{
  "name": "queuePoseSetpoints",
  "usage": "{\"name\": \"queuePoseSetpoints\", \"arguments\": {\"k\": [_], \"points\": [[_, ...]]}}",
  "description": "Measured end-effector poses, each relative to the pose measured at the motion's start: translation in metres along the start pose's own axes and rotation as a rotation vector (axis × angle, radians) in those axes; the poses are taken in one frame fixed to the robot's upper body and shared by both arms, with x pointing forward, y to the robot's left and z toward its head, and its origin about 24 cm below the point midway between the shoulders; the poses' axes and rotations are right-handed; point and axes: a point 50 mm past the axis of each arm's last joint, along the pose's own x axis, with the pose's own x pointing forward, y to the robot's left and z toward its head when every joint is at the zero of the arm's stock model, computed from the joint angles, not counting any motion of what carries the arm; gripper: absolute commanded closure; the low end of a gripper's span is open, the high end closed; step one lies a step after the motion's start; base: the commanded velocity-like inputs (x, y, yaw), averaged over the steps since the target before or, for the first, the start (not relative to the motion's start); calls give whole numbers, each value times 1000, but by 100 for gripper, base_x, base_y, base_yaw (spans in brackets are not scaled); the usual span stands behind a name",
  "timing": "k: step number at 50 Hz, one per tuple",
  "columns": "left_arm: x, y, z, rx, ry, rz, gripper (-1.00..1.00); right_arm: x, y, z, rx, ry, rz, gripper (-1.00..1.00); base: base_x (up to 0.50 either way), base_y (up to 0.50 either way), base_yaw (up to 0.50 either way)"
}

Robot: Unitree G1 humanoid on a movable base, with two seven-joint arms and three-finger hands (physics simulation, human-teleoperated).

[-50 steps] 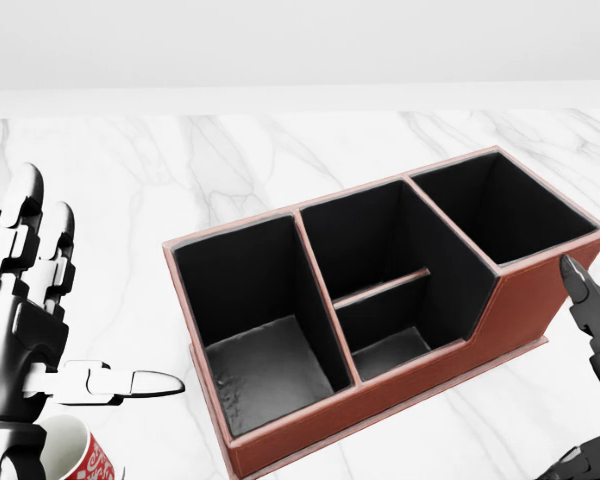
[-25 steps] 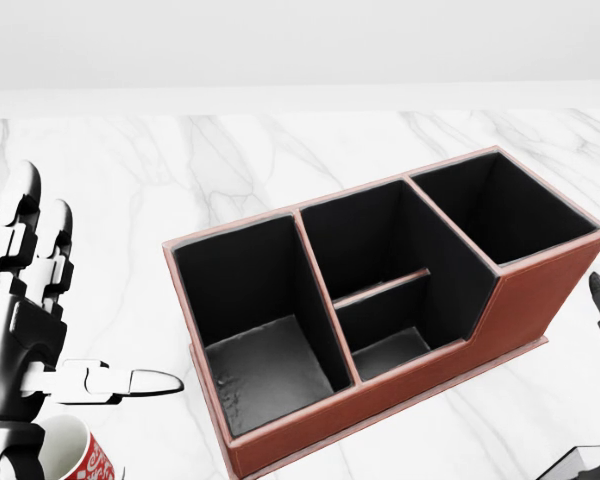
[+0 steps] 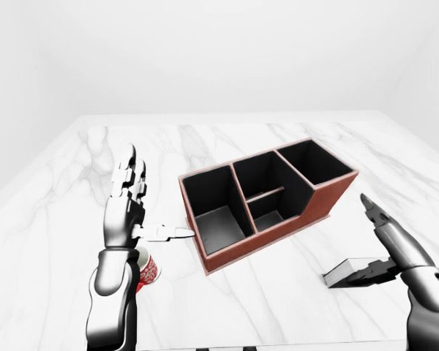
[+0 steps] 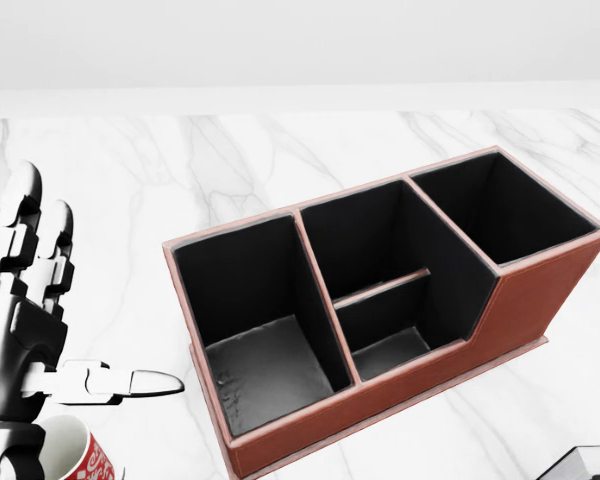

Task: Pick up the book and place it in the back compartment of the caddy.

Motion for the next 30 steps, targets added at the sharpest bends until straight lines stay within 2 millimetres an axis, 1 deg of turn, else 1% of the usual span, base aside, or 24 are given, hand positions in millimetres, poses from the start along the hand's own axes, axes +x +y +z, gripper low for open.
{"name": "queuePoseSetpoints", "arguments": {"k": [30], "points": [[0,-1,-3,-1,12,-4,-100,8,-7,-19,-50,75,-2,-100,0,0,0]]}}
